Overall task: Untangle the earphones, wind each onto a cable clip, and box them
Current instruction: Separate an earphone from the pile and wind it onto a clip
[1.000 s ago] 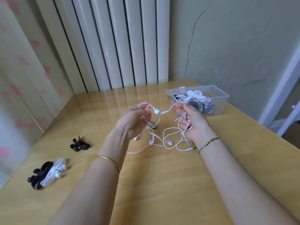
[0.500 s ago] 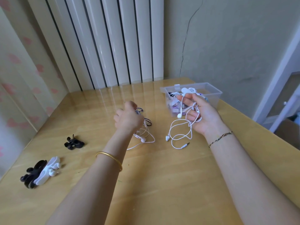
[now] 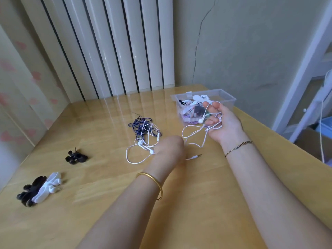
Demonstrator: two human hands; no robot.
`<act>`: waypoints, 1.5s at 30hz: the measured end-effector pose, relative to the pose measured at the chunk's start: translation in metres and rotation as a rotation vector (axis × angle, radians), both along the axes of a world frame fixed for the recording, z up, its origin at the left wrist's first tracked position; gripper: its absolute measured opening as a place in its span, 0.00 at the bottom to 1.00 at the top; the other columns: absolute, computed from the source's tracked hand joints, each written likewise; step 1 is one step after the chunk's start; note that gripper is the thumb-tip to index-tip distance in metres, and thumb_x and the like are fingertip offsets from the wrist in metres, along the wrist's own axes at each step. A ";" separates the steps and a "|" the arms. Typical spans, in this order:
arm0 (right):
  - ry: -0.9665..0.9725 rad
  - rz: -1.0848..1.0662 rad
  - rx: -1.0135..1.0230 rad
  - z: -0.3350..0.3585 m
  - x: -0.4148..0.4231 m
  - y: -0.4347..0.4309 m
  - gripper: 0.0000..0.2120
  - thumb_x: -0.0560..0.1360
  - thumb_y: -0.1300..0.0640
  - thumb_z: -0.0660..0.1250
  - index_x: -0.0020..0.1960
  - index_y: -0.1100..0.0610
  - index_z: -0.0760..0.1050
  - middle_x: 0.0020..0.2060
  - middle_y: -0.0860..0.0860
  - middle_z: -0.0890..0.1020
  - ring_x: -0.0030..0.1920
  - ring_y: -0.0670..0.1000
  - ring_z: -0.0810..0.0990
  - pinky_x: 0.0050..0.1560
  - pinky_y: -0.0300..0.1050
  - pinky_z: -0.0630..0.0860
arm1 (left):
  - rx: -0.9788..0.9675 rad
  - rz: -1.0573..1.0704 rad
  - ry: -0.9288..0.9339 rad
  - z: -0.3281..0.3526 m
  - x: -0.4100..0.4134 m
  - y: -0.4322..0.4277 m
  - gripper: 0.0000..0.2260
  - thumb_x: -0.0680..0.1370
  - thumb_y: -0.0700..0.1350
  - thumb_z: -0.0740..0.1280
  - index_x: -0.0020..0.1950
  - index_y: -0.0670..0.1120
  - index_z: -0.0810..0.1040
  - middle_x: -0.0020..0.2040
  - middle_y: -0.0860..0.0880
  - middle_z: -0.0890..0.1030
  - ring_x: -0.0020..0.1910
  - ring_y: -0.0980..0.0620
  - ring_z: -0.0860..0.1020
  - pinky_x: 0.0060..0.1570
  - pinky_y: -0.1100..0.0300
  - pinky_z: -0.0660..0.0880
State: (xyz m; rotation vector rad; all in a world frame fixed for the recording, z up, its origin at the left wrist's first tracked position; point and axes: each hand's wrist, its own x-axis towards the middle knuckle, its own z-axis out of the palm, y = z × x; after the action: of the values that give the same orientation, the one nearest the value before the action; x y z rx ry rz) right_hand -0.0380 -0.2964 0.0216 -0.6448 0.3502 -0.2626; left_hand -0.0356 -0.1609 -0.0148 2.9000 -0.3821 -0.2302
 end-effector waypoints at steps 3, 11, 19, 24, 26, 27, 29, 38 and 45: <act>0.038 -0.012 -0.003 -0.004 0.000 -0.004 0.09 0.79 0.62 0.57 0.41 0.57 0.71 0.43 0.54 0.80 0.17 0.45 0.62 0.20 0.30 0.62 | 0.019 -0.015 -0.038 0.000 -0.001 -0.003 0.03 0.77 0.42 0.64 0.50 0.48 0.75 0.55 0.47 0.79 0.54 0.44 0.78 0.44 0.57 0.69; 0.201 0.050 -0.204 -0.022 -0.007 -0.010 0.03 0.77 0.64 0.61 0.45 0.60 0.72 0.35 0.54 0.76 0.32 0.53 0.74 0.32 0.42 0.71 | -0.400 0.051 -0.062 0.079 0.003 0.032 0.06 0.72 0.36 0.61 0.37 0.41 0.75 0.40 0.43 0.84 0.45 0.43 0.83 0.40 0.56 0.76; 0.380 0.144 -1.440 -0.030 -0.022 -0.014 0.03 0.75 0.57 0.67 0.45 0.55 0.73 0.41 0.51 0.77 0.38 0.52 0.79 0.40 0.43 0.76 | -0.801 0.091 -0.109 0.104 -0.001 0.040 0.07 0.77 0.37 0.62 0.40 0.45 0.70 0.31 0.46 0.74 0.28 0.51 0.75 0.37 0.53 0.81; 0.203 -0.034 -1.795 -0.006 -0.031 0.006 0.10 0.80 0.53 0.58 0.49 0.54 0.77 0.44 0.52 0.81 0.54 0.60 0.75 0.50 0.49 0.71 | -0.868 0.039 0.098 0.094 -0.003 0.038 0.07 0.77 0.38 0.66 0.40 0.45 0.71 0.32 0.47 0.70 0.27 0.53 0.70 0.28 0.62 0.77; -0.093 0.050 -1.365 0.005 -0.032 0.023 0.11 0.81 0.55 0.58 0.52 0.58 0.77 0.45 0.56 0.83 0.51 0.58 0.78 0.54 0.49 0.73 | -0.932 0.035 0.161 0.089 -0.002 0.038 0.06 0.77 0.38 0.67 0.41 0.44 0.72 0.32 0.48 0.71 0.25 0.54 0.71 0.30 0.62 0.77; -0.159 0.131 -1.229 0.008 -0.032 0.030 0.11 0.81 0.55 0.57 0.53 0.58 0.76 0.44 0.56 0.83 0.49 0.56 0.80 0.55 0.49 0.74 | -0.966 0.038 0.185 0.088 -0.001 0.040 0.06 0.76 0.39 0.67 0.41 0.45 0.73 0.31 0.49 0.71 0.25 0.55 0.71 0.30 0.61 0.77; -0.210 0.261 -1.135 0.009 -0.031 0.039 0.09 0.82 0.56 0.56 0.51 0.58 0.74 0.36 0.52 0.80 0.40 0.51 0.80 0.48 0.43 0.77 | -1.038 0.046 0.221 0.084 0.001 0.043 0.06 0.76 0.39 0.68 0.40 0.45 0.73 0.31 0.49 0.71 0.24 0.55 0.71 0.31 0.60 0.76; -0.237 0.118 -1.106 0.006 -0.007 0.047 0.09 0.80 0.60 0.60 0.42 0.53 0.72 0.28 0.42 0.70 0.21 0.40 0.64 0.24 0.37 0.61 | -1.245 -0.046 0.601 0.064 -0.002 0.068 0.10 0.81 0.36 0.58 0.49 0.41 0.79 0.33 0.52 0.79 0.28 0.59 0.74 0.34 0.66 0.71; -0.199 0.203 -1.151 -0.013 0.001 0.054 0.09 0.79 0.59 0.62 0.41 0.52 0.75 0.22 0.37 0.72 0.23 0.36 0.69 0.25 0.29 0.64 | -1.548 0.054 0.588 0.055 0.005 0.066 0.09 0.81 0.38 0.58 0.55 0.45 0.78 0.36 0.55 0.83 0.34 0.61 0.79 0.45 0.62 0.68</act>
State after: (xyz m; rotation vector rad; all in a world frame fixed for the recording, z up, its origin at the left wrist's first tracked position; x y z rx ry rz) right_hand -0.0374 -0.2420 0.0089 -1.7597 -0.1032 -0.3205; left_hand -0.0310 -0.0947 0.0397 1.2437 -0.1953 -0.4709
